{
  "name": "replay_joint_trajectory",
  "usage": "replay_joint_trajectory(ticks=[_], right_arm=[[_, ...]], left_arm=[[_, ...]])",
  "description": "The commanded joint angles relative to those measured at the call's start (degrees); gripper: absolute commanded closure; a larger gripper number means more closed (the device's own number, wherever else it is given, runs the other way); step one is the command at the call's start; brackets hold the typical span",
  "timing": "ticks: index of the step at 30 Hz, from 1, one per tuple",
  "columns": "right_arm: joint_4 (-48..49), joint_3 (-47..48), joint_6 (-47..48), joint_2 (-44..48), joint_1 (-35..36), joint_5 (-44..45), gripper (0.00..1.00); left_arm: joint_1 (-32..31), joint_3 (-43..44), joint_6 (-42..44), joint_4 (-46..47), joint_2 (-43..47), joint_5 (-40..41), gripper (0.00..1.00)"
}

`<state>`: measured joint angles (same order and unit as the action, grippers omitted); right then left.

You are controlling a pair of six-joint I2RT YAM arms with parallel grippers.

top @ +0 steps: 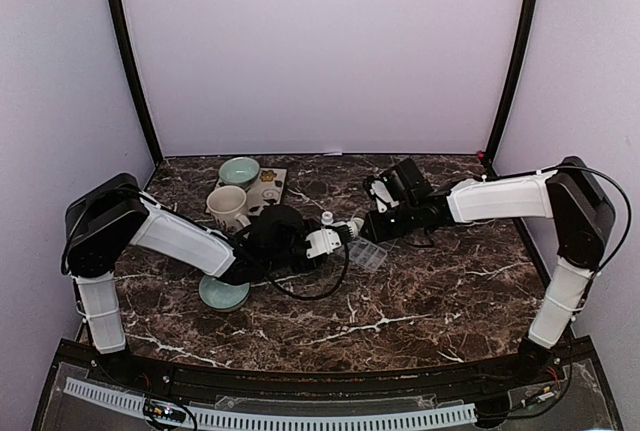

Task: Sort the pills into containers
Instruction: Open the lid of the pill bottle.

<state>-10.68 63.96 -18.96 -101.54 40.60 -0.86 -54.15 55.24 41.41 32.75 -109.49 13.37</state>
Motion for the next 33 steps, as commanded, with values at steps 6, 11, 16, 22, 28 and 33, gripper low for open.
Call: replay_joint_trajectory(ticks=[6, 11, 16, 22, 28, 33], right_arm=[[0.48, 1.69, -0.20, -1.71, -0.86, 1.13, 0.72], [0.46, 3.44, -0.21, -2.41, -0.92, 1.11, 0.72], [0.83, 3.54, -0.29, -2.78, -0.96, 1.22, 0.72], [0.94, 4.05, -0.38, -3.55, -0.96, 1.08, 0.72], [1.11, 4.23, -0.39, -4.26, -0.96, 1.34, 0.72], [1.58, 4.49, -0.55, -5.08, -0.96, 1.16, 0.72]], left_arm=[[-1.04, -1.08, 1.32, 2.44, -0.30, 1.92, 0.97], [-1.38, -1.54, 1.56, 2.71, -0.37, 2.18, 0.97], [-1.72, -2.02, 1.99, 2.92, -0.37, 2.59, 0.97], [-2.01, -2.43, 2.41, 3.18, -0.45, 3.15, 0.97], [-2.44, -2.75, 2.99, 3.19, -0.41, 3.55, 0.97], [-2.79, -3.07, 3.65, 3.50, -0.21, 4.03, 0.97]])
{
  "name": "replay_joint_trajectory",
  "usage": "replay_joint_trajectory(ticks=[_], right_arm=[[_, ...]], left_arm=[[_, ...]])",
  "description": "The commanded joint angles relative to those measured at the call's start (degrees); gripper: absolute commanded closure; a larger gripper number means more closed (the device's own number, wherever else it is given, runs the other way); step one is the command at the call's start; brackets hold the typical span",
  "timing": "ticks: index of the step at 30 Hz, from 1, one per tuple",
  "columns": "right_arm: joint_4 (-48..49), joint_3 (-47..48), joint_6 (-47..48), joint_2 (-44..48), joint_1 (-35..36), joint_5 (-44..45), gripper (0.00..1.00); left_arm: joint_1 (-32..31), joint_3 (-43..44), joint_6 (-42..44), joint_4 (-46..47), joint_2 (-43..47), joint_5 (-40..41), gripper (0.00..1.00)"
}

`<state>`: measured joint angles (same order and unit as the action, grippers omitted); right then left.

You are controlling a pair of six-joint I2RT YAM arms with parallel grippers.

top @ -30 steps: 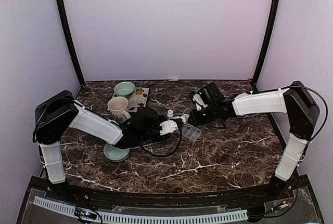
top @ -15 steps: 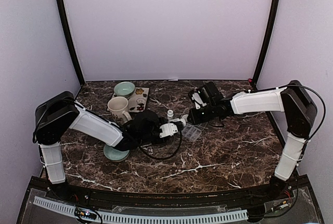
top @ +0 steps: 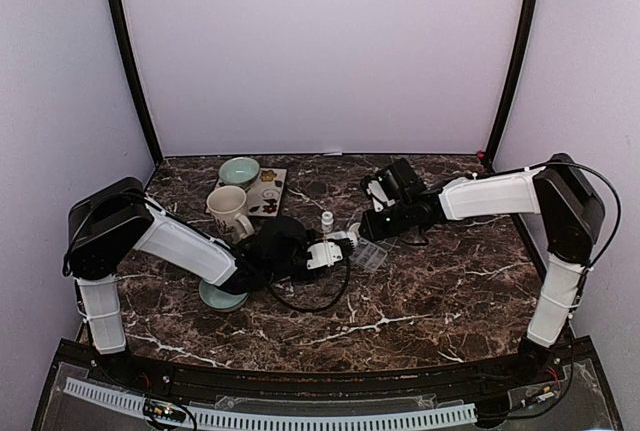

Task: Sort the pills into containers
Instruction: Open the lid of the pill bottle.

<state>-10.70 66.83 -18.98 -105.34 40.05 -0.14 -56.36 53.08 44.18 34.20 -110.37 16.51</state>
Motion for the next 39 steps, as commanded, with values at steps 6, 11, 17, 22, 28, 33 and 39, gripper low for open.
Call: replay_joint_trajectory(ticks=[6, 11, 17, 22, 28, 33, 39], right_arm=[[1.75, 1.90, -0.62, -1.95, -0.41, 0.32, 0.72], [2.32, 1.49, -0.79, -2.21, -0.43, -0.06, 0.72], [2.70, 1.29, -0.83, -2.57, -0.43, -0.19, 0.72], [3.25, 0.94, -0.85, -2.74, -0.41, -0.25, 0.72], [3.76, 0.68, -0.88, -2.91, -0.44, -0.29, 0.73], [4.09, 0.53, -0.88, -3.11, -0.49, -0.48, 0.72], [4.88, 0.09, -0.98, -3.36, -0.50, -0.80, 0.72]], left_arm=[[-0.86, -1.29, 1.55, 2.58, 0.83, 1.71, 0.97], [-1.03, -1.27, 2.25, 2.55, 0.85, 1.94, 0.97], [-1.20, -0.98, 2.85, 2.59, 0.18, 2.20, 0.97], [-1.56, -0.71, 3.41, 2.38, -0.28, 2.47, 0.97], [-1.74, -0.10, 4.28, 1.81, -0.54, 2.82, 0.97], [-1.96, 0.49, 5.13, 1.19, -0.77, 3.04, 0.97], [-2.18, 1.26, 6.44, 0.62, -1.16, 3.91, 0.97]])
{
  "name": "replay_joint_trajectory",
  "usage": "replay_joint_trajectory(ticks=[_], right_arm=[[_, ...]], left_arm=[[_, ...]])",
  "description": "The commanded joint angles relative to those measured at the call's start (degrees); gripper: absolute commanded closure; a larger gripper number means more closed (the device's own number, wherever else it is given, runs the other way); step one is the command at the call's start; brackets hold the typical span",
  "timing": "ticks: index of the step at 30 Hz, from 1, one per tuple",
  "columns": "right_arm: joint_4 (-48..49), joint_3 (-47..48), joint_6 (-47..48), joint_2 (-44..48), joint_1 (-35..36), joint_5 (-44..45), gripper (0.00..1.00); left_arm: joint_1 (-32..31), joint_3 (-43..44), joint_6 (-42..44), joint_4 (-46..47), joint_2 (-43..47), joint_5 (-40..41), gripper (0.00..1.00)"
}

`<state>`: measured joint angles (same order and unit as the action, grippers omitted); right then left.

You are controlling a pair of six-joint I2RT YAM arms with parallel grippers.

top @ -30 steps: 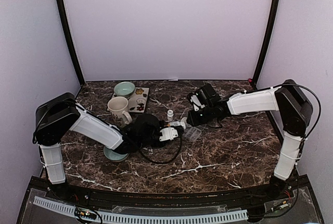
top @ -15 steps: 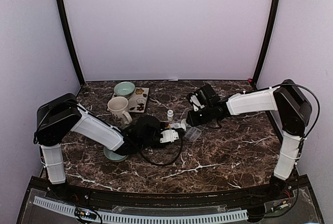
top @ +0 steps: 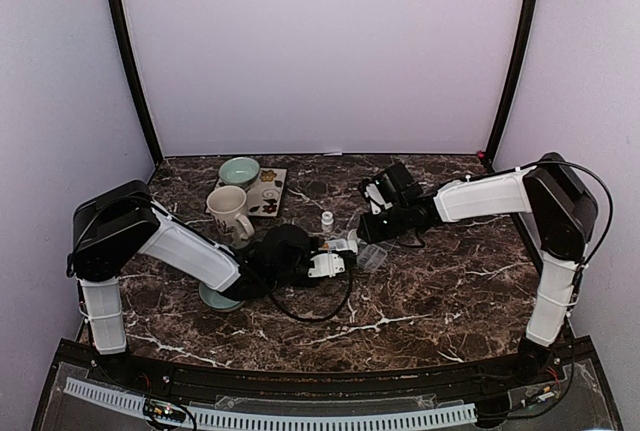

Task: Sort the pills into containers
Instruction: Open the lid of the pill bottle.

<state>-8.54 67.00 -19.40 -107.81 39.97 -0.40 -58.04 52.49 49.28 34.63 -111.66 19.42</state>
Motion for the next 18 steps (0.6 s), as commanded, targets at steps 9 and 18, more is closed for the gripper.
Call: replay_joint_trajectory(ticks=[9, 18], right_arm=[[3.50, -0.50, -0.55, -0.83, -0.48, -1.08, 0.72], [4.63, -2.27, -0.64, -0.43, -0.85, -1.53, 0.72]], left_arm=[[-0.57, 3.34, 3.14, -0.89, -0.31, 2.09, 0.97], [-0.67, 3.93, 4.39, -2.36, -0.10, 2.55, 0.97]])
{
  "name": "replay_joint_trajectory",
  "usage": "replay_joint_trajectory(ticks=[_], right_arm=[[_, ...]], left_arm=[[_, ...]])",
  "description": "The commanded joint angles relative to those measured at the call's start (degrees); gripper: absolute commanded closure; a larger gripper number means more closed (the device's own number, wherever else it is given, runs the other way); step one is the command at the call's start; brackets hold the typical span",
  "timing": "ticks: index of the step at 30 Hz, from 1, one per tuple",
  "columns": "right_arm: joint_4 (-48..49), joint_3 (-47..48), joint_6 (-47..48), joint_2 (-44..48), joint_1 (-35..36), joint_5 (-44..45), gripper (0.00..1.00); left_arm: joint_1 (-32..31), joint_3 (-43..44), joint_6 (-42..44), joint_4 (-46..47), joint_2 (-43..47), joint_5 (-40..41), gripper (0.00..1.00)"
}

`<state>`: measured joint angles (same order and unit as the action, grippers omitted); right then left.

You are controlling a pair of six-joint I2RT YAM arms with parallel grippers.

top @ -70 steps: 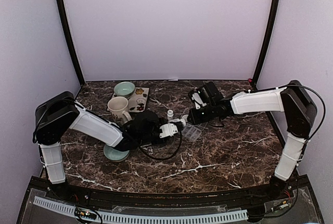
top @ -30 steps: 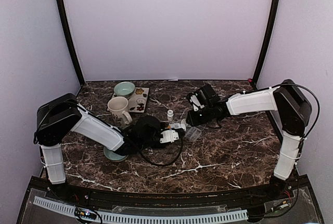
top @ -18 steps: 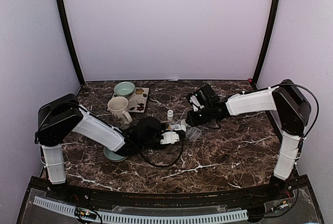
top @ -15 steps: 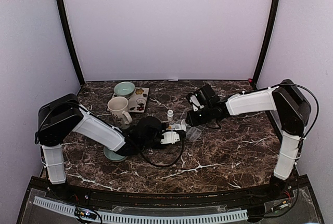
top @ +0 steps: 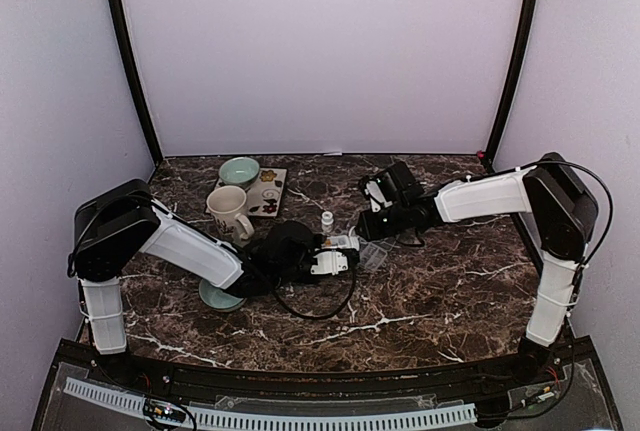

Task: Sort the pills into containers
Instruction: Open the lid of the pill bottle.

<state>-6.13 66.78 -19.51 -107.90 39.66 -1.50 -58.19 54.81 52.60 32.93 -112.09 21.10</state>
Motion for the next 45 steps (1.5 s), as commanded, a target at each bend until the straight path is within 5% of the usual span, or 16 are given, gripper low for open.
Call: replay_joint_trajectory(ticks=[1, 45], right_arm=[[2.34, -2.16, -0.65, -0.37, -0.53, -0.51, 0.72], [3.68, -2.83, -0.80, 0.84, -0.68, -1.74, 0.72]], left_arm=[[-0.52, 1.62, 1.23, -0.78, 0.42, 0.87, 0.97], [-0.95, 3.10, 6.97, -0.41, 1.35, 3.06, 0.97]])
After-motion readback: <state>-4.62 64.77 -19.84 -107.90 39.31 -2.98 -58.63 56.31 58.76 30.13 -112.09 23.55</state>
